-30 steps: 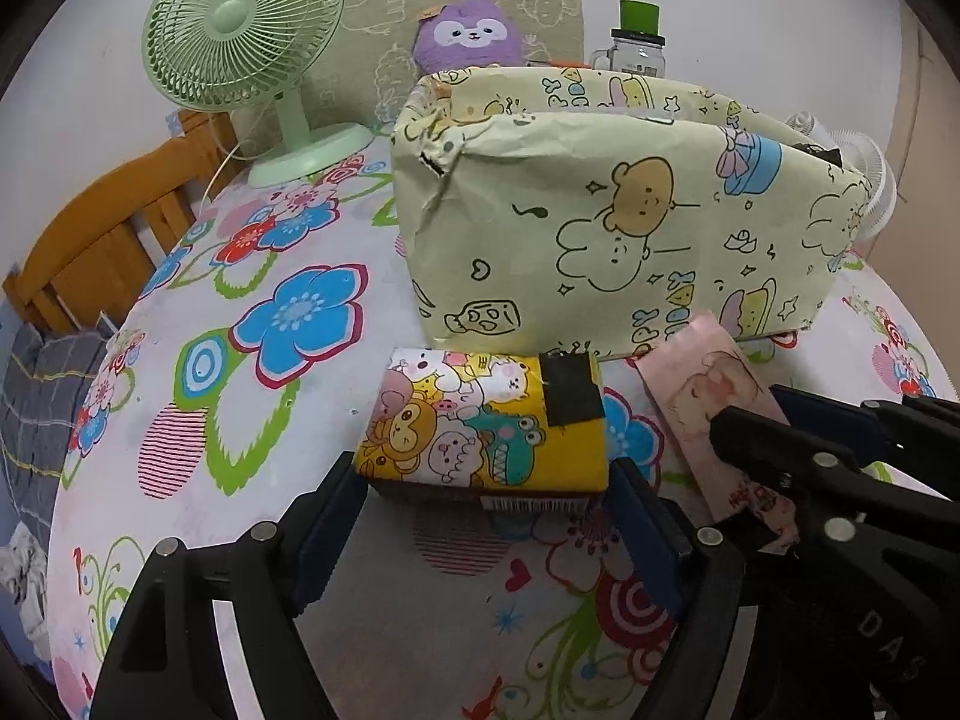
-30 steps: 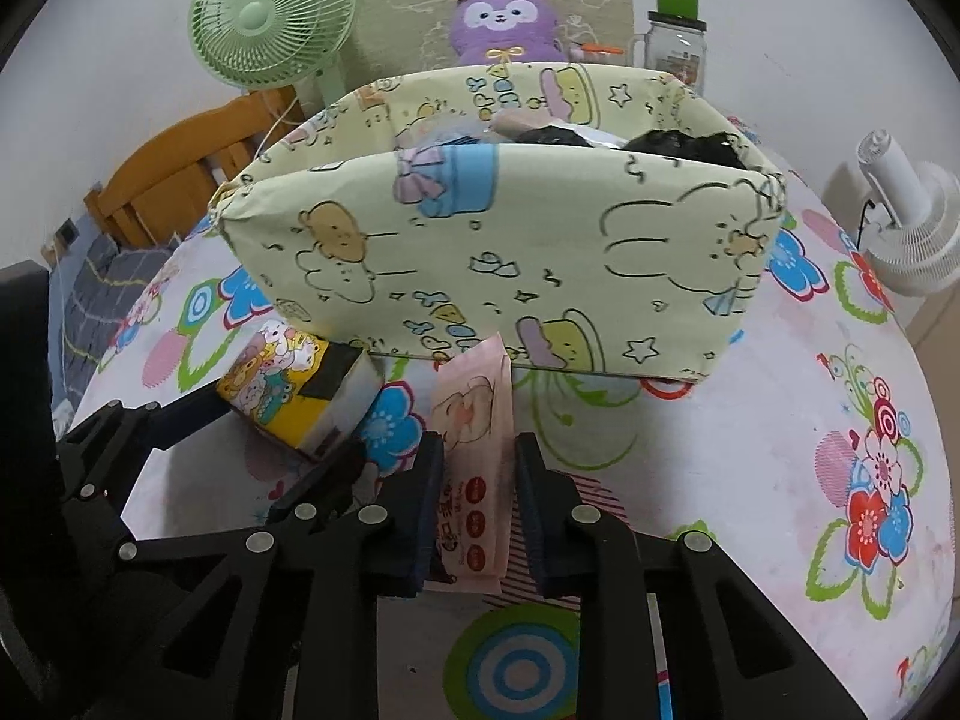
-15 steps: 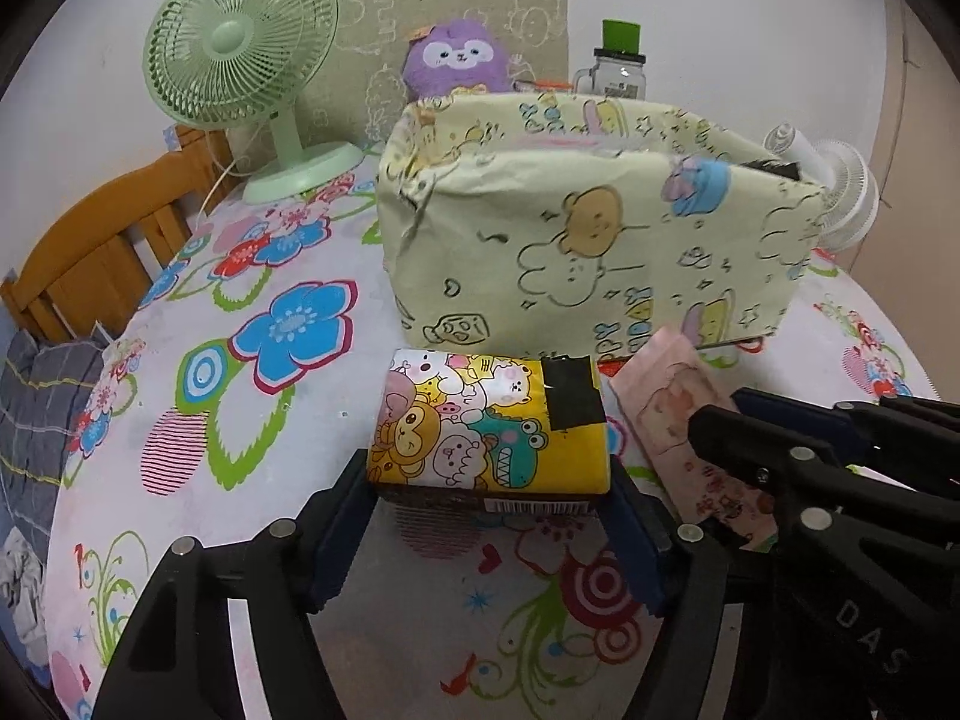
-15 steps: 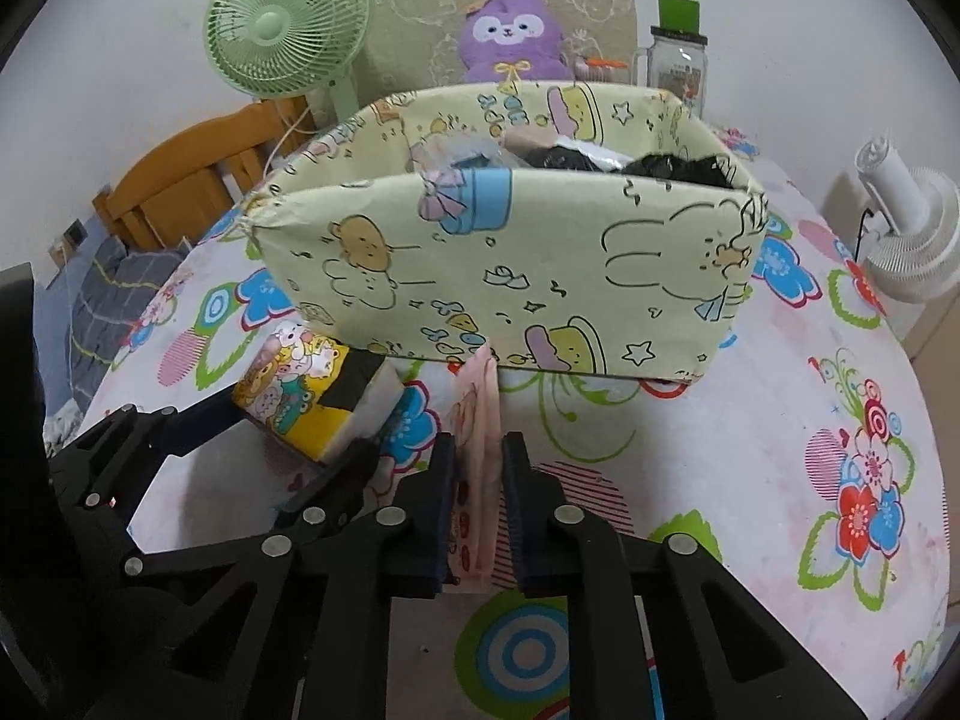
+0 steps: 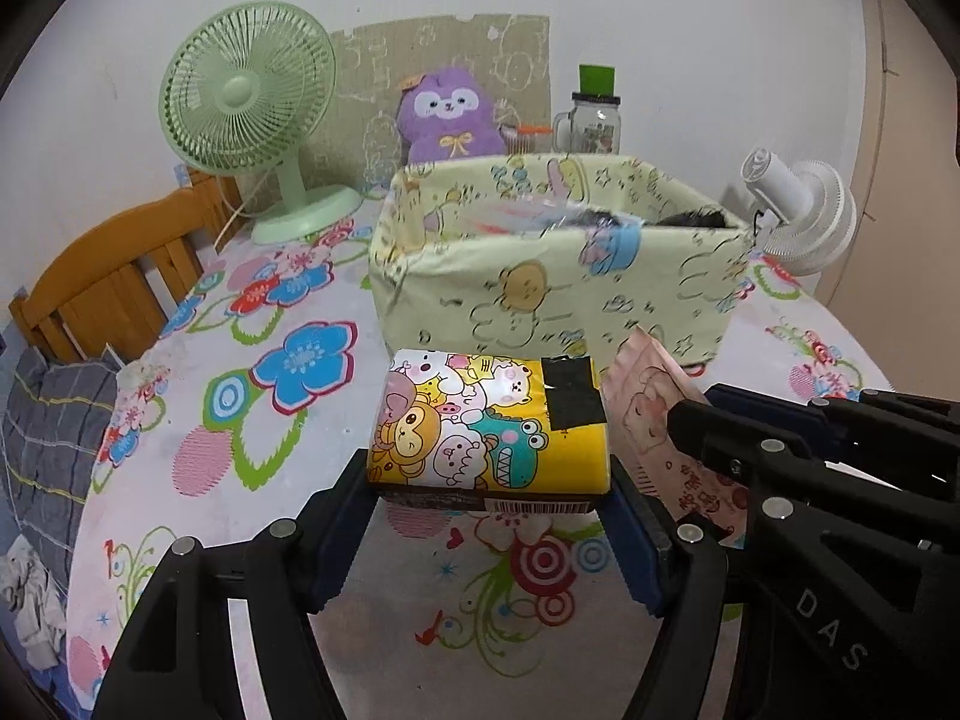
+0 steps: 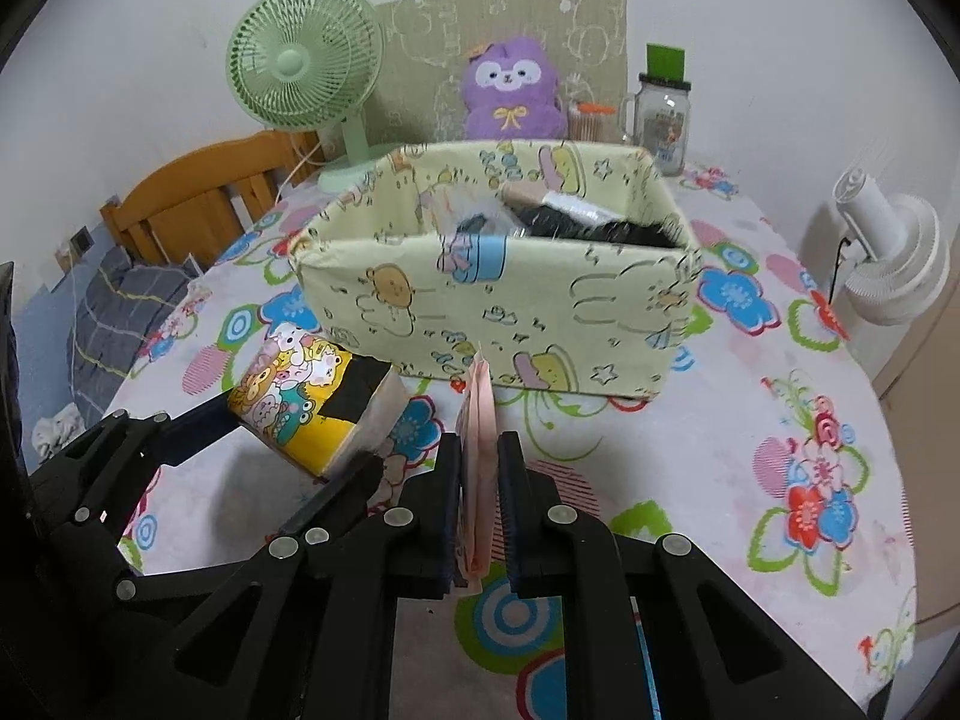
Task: Organize soft objects
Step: 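Lift the yellow cartoon box with the left tool while the right tool lifts the pink packet, then carry both held items over the fabric box and lower them inside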
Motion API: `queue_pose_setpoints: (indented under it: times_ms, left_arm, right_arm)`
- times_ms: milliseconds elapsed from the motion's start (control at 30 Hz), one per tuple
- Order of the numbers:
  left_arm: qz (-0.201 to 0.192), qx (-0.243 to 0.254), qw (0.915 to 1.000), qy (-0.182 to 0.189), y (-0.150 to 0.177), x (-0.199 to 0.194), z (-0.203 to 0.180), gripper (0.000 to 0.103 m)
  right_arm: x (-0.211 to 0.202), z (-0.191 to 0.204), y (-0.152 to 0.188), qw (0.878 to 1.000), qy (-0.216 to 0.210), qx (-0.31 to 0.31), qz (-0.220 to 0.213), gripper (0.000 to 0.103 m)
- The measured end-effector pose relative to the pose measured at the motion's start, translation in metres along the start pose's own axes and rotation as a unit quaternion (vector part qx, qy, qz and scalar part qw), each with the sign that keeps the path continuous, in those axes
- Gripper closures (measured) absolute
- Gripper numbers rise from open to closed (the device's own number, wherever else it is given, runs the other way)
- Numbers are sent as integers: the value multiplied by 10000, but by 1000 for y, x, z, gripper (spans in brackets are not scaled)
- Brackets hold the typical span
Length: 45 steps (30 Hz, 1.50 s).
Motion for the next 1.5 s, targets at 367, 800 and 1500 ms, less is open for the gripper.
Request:
queue_pose_setpoints:
  times_ms: [367,800,1500]
  left_arm:
    - [-376,39,9993,-21,-33,-42,-17,29]
    - [-637,68,9979,6,-64,-70,-31,29]
    - [-847,-54,9963,-167,-120,-53,-26,29]
  right_arm:
    - [-50,-11,-28,9989,141,-82,-436,89]
    - [-91,-22,-55,9961,253,-208,-818,89]
    - [-75,-36,-115,9942,151,-309,-1024,89]
Point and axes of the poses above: each gripper's, at about its wrist camera, not at the fingertips, and x roughly the way its jaws point, z to its left, y to its underside, the point moved 10 cm from there along x, roughly the way its jaws point, and after that the axes turned 4 degrees about -z, right-handed, at the moved point
